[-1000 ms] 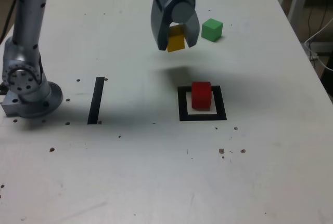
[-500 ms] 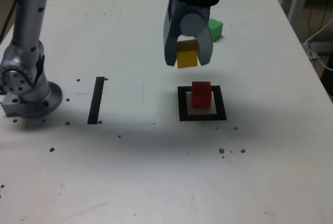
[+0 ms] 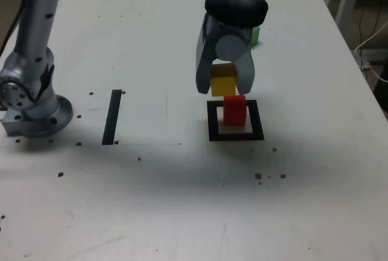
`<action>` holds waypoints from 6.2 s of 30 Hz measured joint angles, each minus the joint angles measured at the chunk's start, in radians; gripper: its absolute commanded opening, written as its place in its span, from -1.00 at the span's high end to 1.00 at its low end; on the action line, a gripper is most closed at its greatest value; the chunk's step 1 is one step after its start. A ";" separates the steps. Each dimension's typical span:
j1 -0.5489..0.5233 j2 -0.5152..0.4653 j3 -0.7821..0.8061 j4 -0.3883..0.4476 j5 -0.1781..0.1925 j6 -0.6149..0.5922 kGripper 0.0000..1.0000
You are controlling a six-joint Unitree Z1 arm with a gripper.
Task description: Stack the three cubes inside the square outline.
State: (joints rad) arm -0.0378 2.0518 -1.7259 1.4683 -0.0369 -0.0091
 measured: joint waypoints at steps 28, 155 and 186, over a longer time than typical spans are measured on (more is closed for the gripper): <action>-0.010 0.100 -0.051 -0.024 0.030 0.002 0.39; 0.564 0.396 -0.447 0.026 0.020 0.071 0.38; 0.332 0.110 -0.283 0.092 0.015 0.085 0.38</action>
State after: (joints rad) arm 0.2940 2.1614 -2.0089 1.5604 -0.0214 0.0764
